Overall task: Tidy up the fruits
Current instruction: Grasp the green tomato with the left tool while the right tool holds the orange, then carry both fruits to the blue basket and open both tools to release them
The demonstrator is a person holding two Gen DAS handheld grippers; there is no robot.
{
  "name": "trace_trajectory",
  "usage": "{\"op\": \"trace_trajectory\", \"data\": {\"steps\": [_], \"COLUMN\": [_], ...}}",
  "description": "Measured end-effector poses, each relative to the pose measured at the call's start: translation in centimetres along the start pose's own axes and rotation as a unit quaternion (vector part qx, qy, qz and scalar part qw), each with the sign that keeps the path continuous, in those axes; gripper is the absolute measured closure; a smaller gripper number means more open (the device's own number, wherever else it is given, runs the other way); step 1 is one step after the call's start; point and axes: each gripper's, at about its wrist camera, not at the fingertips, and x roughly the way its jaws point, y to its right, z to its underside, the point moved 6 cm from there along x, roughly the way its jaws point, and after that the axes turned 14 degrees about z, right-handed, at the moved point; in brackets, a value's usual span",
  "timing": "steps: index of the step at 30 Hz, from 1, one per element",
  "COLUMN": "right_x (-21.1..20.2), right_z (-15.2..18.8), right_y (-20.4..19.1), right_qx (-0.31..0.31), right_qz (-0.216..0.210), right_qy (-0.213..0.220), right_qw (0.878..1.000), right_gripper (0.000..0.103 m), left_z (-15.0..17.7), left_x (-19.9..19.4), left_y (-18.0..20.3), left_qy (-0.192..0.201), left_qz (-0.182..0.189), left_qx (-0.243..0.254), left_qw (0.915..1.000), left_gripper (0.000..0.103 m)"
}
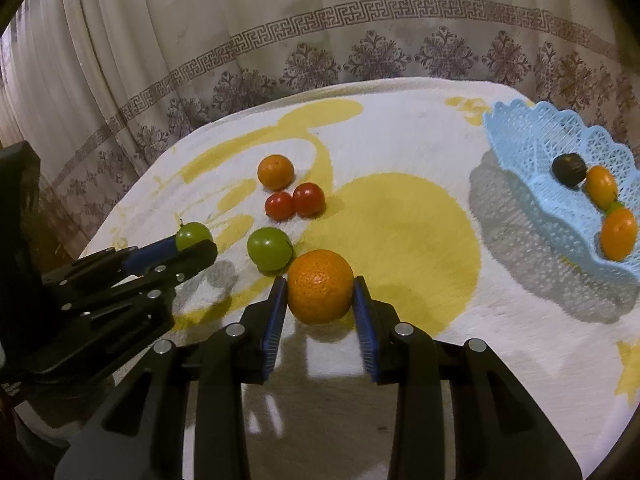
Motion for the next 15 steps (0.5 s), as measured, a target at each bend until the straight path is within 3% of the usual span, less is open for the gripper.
{"op": "trace_trajectory", "data": {"steps": [15], "right_x": [-2.8], "right_z": [-1.7], "right_y": [5.2], "right_qx": [0.041], "right_qz": [0.026], "right_qy": [0.038], "right_qw": [0.998], "right_gripper": [0.068], "left_z": [-2.8], "left_x": [-0.5], "left_y": [3.7], "left_qy": [0.021], "left_qz": [0.006], "left_qx": [0.018], "left_qw": [0.9996], "left_gripper": [0.074]}}
